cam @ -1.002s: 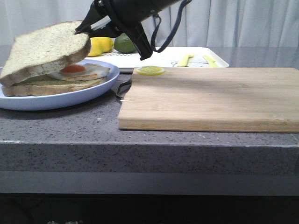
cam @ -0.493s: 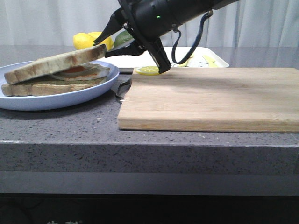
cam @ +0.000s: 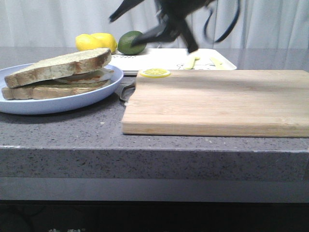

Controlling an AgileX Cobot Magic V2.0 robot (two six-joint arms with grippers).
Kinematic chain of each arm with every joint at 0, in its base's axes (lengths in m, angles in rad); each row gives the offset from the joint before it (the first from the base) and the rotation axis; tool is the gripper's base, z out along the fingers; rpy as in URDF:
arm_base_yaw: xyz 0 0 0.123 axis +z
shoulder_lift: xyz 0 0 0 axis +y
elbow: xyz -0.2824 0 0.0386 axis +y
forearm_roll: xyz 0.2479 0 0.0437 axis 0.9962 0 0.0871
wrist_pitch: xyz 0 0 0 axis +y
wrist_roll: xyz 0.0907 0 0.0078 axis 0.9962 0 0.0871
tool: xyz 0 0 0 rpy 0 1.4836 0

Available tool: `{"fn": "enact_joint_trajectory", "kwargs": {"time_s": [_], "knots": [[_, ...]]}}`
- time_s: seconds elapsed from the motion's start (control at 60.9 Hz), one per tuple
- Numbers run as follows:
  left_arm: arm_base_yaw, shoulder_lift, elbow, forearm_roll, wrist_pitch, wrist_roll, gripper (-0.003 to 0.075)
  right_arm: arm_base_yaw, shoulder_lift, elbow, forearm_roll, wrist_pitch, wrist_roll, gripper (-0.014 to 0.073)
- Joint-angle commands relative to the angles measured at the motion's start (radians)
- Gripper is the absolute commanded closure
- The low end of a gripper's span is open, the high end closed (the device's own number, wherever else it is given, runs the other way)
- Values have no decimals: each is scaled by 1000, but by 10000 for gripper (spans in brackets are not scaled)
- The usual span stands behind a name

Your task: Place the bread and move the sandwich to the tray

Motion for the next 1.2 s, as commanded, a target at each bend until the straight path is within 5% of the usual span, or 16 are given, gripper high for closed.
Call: {"fn": "enact_joint_trajectory", "kwargs": {"time_s": [0.0, 0.345, 0.64, 0.837, 1.182], "knots": [[-7, 12, -34, -7, -86, -8, 185, -25, -128, -24, -135, 75, -13, 311], [-7, 12, -34, -7, -86, -8, 185, -96, -278, -24, -630, 328, 9, 664], [-7, 12, -34, -7, -86, -8, 185, -181, -414, 40, -1143, 330, 362, 654], [-7, 12, -34, -7, -86, -8, 185, -253, -558, 236, -1171, 237, 417, 654], [-7, 12, -34, -7, -86, -8, 185, -253, -1018, 720, -1158, -229, 417, 654]]}}
